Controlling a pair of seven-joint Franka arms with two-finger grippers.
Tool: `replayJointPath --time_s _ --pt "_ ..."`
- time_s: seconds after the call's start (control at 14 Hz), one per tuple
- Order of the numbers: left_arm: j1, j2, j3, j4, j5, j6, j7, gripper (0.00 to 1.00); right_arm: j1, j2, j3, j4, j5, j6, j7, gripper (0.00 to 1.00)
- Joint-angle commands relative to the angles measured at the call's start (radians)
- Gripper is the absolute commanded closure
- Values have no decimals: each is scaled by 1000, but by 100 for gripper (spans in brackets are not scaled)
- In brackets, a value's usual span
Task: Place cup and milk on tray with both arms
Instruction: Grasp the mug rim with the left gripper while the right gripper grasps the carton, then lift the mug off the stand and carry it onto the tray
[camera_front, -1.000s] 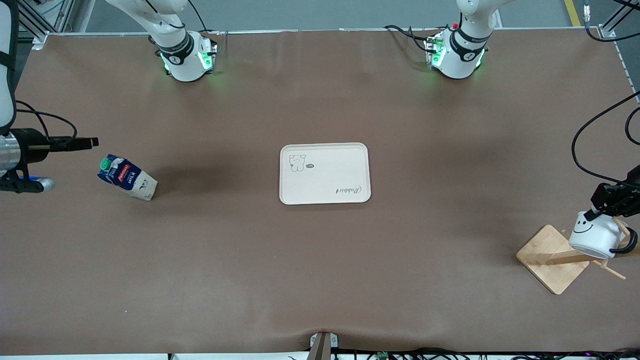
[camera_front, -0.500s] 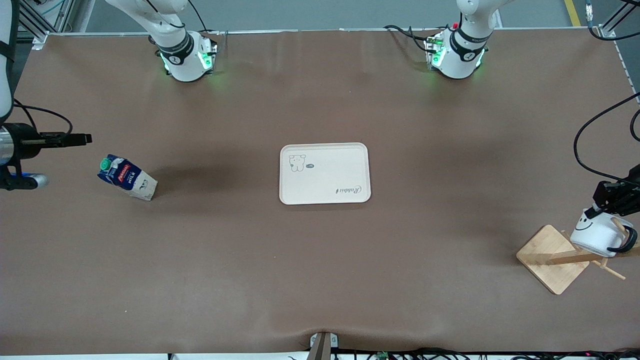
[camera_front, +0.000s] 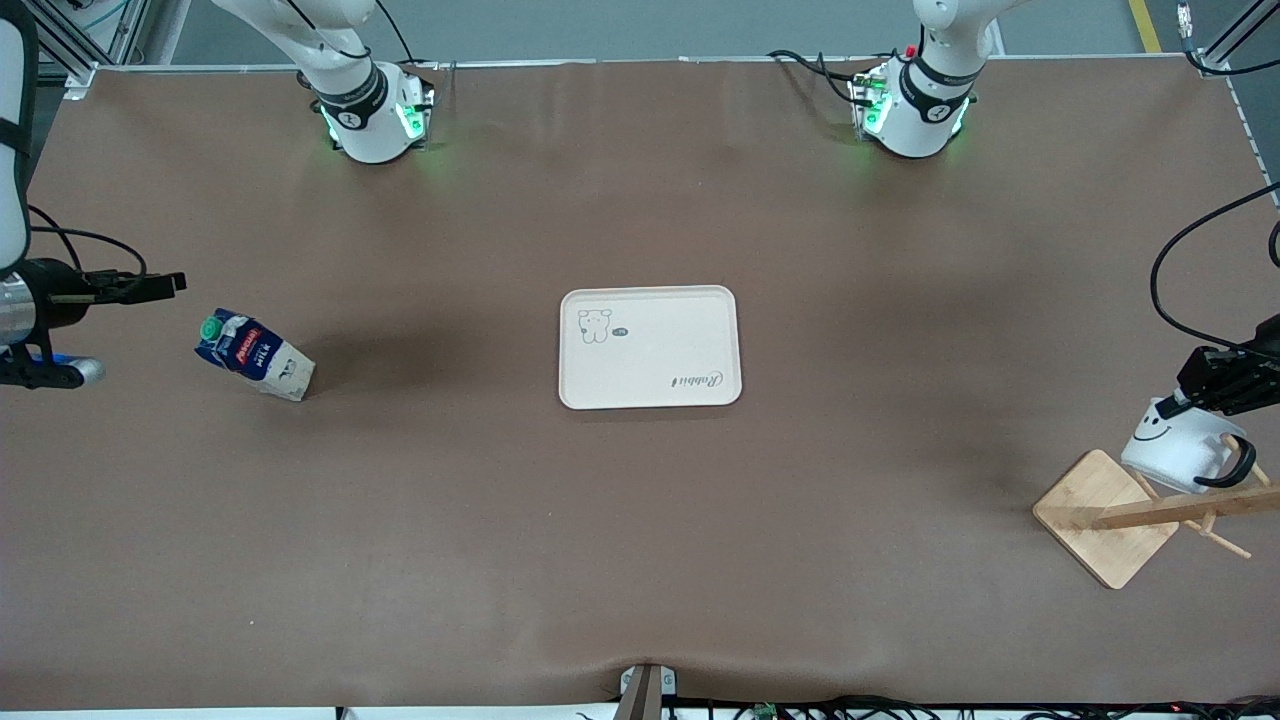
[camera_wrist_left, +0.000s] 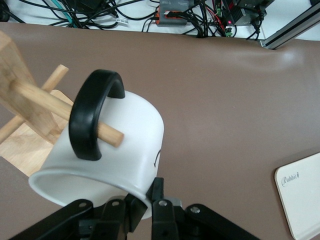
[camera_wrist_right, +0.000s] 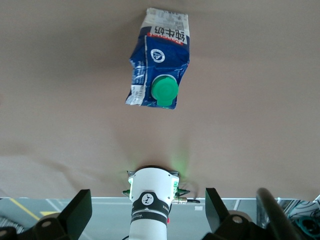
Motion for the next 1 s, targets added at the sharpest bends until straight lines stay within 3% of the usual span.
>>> replayJointPath --time_s 0.0,0.14,0.36,0.64,0.93 --pt "0 -38 3 -5 6 -51 -15 100 -19 21 9 -11 23 95 -5 0" --pt "0 -59 1 -7 20 -70 -26 100 -20 13 9 -39 23 191 3 0" --pt "-9 -90 -18 -5 49 -135 -147 100 -34 -19 7 -134 26 221 66 0" --pt "-7 -108 -118 -4 100 -138 -297 100 -40 -117 7 -352 83 505 81 0" --pt "-10 -104 -202 2 120 -138 -476 100 -28 -194 9 -459 88 597 198 0"
